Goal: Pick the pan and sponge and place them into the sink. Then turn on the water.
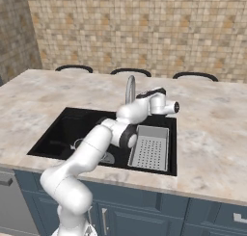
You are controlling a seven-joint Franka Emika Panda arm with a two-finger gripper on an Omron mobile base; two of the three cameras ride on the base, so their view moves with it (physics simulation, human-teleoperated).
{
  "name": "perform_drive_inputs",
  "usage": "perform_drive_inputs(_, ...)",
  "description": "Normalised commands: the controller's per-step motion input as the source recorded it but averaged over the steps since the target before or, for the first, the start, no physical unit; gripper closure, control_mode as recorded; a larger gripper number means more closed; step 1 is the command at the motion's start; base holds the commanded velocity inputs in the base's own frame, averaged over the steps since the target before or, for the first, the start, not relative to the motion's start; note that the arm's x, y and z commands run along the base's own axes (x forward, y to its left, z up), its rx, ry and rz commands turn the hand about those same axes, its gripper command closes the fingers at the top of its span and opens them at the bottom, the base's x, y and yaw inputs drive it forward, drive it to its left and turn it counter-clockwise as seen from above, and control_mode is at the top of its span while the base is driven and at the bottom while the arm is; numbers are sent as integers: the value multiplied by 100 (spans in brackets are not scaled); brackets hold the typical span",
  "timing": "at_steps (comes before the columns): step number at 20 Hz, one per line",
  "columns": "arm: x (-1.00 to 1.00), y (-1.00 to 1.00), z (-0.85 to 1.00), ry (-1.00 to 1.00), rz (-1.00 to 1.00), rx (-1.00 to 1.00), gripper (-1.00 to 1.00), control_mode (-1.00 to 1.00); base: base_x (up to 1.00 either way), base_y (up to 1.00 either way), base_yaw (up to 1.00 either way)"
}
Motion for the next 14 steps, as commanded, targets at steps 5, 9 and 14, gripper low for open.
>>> perform_drive_inputs(5,-10,-61,-8,0,-3,0,100,-100,0,0,0)
perform_drive_inputs(9,-1,-56,-5,0,-6,0,100,-100,0,0,0)
perform_drive_inputs(14,0,-50,-6,0,-9,0,100,-100,0,0,0)
